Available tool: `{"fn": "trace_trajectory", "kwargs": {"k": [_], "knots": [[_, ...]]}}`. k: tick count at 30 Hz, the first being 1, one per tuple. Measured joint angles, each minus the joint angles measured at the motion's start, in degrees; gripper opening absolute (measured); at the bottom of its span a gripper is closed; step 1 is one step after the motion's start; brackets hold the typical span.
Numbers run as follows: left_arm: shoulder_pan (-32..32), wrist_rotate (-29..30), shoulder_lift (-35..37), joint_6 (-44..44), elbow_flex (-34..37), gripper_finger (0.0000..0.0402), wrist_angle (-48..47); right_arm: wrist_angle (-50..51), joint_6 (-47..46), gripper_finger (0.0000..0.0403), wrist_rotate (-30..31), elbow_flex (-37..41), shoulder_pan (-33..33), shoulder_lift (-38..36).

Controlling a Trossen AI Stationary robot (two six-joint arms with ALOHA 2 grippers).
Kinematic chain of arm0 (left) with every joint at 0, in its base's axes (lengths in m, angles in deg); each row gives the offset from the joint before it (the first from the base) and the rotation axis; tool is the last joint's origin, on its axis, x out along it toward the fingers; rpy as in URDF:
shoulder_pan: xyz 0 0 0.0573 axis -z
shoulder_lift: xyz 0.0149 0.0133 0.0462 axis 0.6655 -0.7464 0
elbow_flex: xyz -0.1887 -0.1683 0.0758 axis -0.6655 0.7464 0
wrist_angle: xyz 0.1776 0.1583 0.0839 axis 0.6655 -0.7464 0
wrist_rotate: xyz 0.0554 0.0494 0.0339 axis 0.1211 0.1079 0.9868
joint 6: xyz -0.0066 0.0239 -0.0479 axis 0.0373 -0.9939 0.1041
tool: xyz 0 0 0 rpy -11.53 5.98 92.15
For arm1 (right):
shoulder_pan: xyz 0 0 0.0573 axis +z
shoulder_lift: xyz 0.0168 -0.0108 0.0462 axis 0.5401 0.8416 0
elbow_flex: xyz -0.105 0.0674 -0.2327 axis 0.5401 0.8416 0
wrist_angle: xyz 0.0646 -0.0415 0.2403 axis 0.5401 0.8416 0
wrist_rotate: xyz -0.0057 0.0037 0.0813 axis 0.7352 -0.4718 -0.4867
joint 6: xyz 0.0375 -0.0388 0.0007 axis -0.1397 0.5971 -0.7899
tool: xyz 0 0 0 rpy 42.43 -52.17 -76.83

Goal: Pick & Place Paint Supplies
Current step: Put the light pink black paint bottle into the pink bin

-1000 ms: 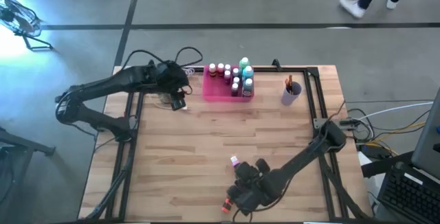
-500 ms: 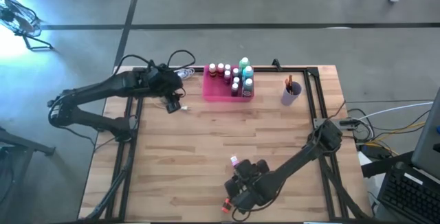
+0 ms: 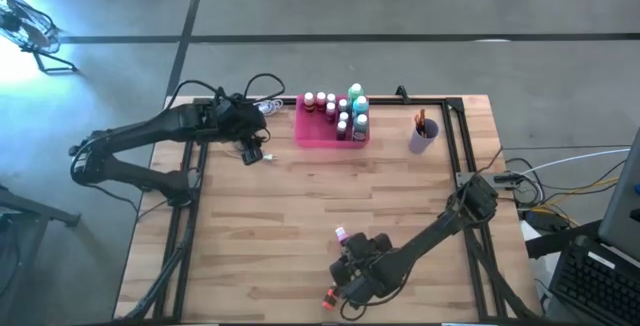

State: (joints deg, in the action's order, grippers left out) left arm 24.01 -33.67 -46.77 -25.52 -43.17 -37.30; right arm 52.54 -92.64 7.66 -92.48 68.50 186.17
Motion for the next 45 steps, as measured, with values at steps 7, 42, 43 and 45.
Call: {"fn": "trace_trajectory", "kwargs": {"k": [7, 42, 43, 45], "knots": [[0.0, 0.0, 0.0, 0.0, 0.0, 0.022, 0.1, -1.0, 0.3, 0.0236, -1.7, 2.2, 0.0, 1.3], [0.0, 0.2, -0.1, 1.8, 3.5, 0.022, 2.6, 1.4, 9.4, 0.0158, -1.6, 1.5, -0.3, 1.6], [0.0, 0.2, -0.1, 2.6, 4.1, 0.022, 3.7, 1.4, 9.4, 0.0158, -1.5, 1.5, -0.3, 1.6], [0.0, 0.2, -0.1, 4.2, 5.7, 0.022, 6.5, 1.3, 9.3, 0.0153, -1.4, 1.5, -0.2, 1.6]]}}
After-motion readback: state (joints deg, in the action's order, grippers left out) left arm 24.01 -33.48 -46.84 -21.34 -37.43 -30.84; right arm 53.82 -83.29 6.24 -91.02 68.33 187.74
